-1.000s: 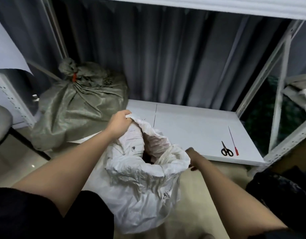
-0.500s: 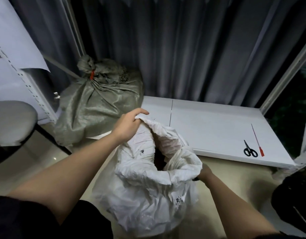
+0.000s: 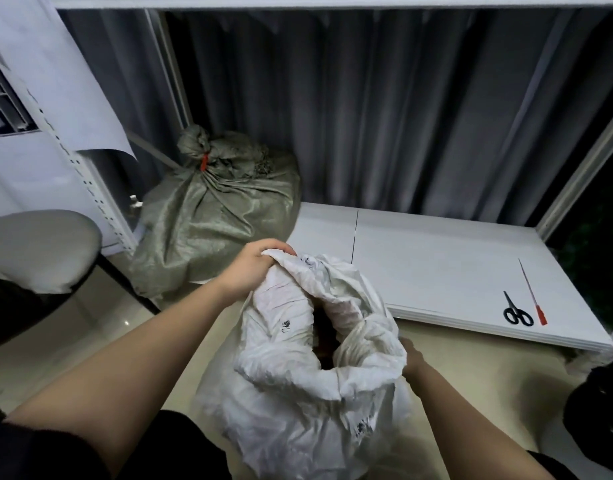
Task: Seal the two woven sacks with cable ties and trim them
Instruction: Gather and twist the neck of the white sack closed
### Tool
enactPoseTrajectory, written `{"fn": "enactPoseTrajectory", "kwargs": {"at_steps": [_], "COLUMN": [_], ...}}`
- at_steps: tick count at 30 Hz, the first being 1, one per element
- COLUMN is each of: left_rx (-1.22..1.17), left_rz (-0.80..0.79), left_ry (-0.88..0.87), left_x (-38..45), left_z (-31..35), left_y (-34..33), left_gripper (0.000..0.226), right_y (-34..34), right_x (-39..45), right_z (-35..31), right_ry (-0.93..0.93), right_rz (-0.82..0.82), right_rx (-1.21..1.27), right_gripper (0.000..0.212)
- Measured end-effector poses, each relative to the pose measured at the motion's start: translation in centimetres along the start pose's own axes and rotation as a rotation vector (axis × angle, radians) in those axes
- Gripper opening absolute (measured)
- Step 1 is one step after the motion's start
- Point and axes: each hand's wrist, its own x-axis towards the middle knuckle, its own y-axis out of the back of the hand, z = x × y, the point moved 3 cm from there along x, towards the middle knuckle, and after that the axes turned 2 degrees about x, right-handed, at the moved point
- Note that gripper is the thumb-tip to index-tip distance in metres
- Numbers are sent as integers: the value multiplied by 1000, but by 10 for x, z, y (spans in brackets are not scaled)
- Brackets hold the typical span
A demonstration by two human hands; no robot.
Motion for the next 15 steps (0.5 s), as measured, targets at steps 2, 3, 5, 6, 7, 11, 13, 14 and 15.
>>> {"fn": "enactPoseTrajectory", "kwargs": {"at_steps": [2, 3, 5, 6, 7, 11, 13, 14, 15], "left_rx": [5, 15, 79, 150, 230, 296, 202, 174, 183], "left_rz": [-4, 0, 4, -7, -26, -95, -94, -93, -91], "left_ry": [39, 55, 62, 60, 58, 153, 165, 166, 161], "left_x": [0, 0, 1, 2, 4, 6, 7, 7, 7], "left_z": [-4, -5, -5, -5, -4, 0, 3, 6, 10], "left_y": [4, 5, 5, 3, 0, -15, -21, -25, -29], "left_gripper": [29, 28, 23, 20, 18, 39, 49, 46, 41], "right_y": [-2, -3, -2, 2, 7, 41, 57, 63, 66], "right_x": [-11, -8, -10, -15, -15, -32, -46, -53, -61], "right_z": [-10, -10, -18, -27, -35, -90, -117, -127, -136], "right_ry": [12, 15, 42, 70, 118, 253, 227, 229, 240], "right_rz": [-53, -53, -25, 9, 28, 165, 124, 78, 34], "right_rx": [51, 64, 88, 60, 50, 152, 263, 252, 229], "right_gripper": [34, 35, 35, 26, 16, 31, 22, 23, 25]}}
